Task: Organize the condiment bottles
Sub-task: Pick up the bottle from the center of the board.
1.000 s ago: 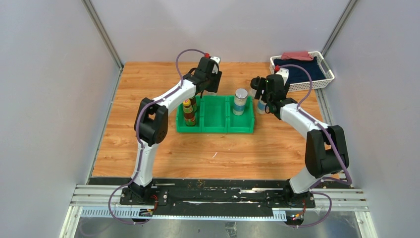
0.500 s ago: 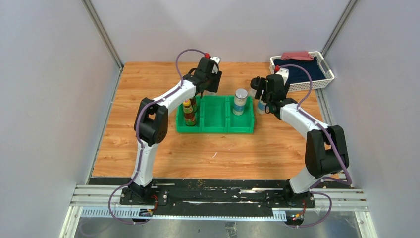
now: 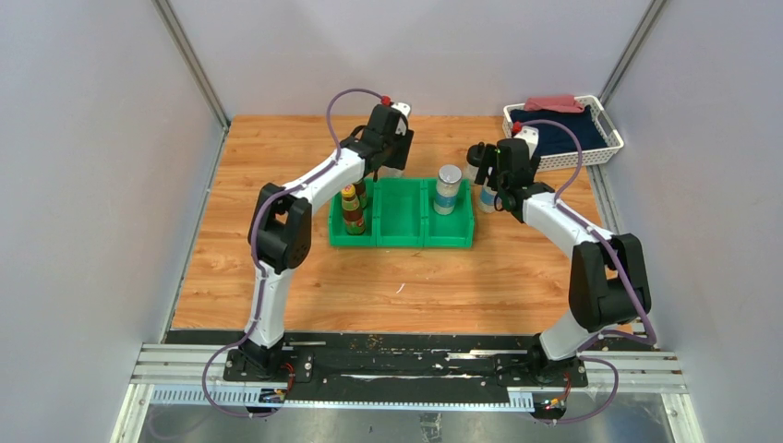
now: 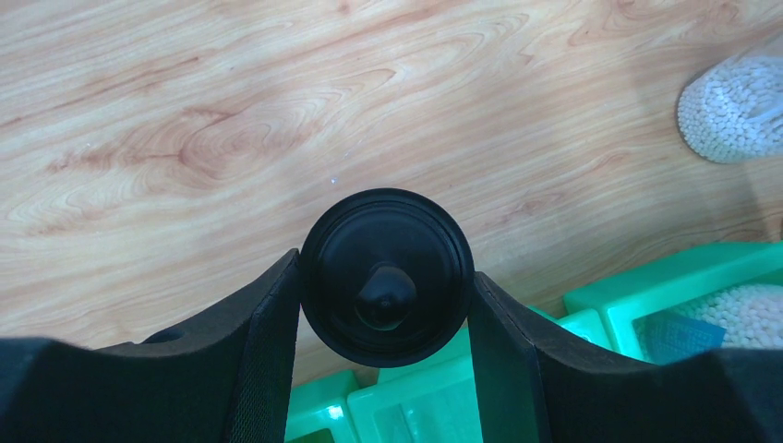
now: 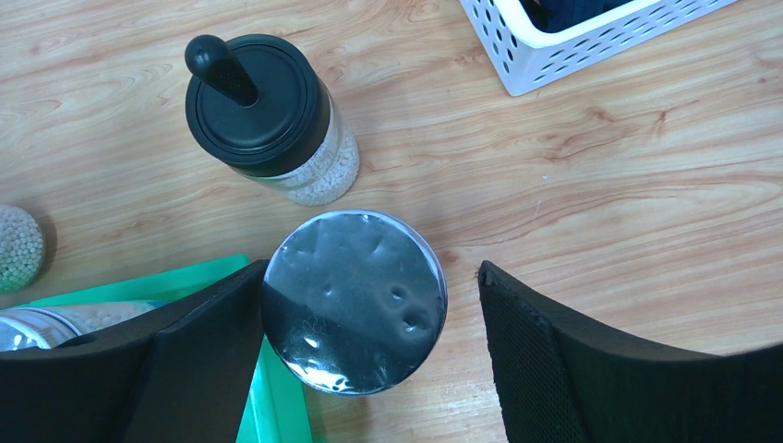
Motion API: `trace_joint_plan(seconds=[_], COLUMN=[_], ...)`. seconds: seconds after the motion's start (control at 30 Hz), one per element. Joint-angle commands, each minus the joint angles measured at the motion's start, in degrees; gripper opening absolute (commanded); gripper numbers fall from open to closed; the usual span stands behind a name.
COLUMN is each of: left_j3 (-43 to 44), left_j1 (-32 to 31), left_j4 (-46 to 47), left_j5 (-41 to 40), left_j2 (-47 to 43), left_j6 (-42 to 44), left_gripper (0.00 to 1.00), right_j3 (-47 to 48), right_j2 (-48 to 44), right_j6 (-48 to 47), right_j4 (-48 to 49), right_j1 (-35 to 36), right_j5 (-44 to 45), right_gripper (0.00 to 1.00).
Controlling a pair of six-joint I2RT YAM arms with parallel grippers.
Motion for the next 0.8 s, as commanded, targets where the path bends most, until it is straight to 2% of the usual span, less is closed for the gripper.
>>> trace_joint_plan(seconds=[0.0,0.77], left_j3=[2.36,6.9], left_j1=[-0.79,-4.8], left_j4=[2.83,-3.51], left_j5=[-1.63,-7.06], left_j2=[-4.96,-11.82], left_j6=[1.22,3.16], left_gripper=[0.0,0.0], right_j3=[0.27,0.96], right_j2=[-2.0,-7.13], right_j6=[0.21,-0.68], right_j4=[-0.28,-1.5], right_j1=[-0.77,-0.8], right_j5=[0.75,0.0], right_gripper=[0.84,0.84])
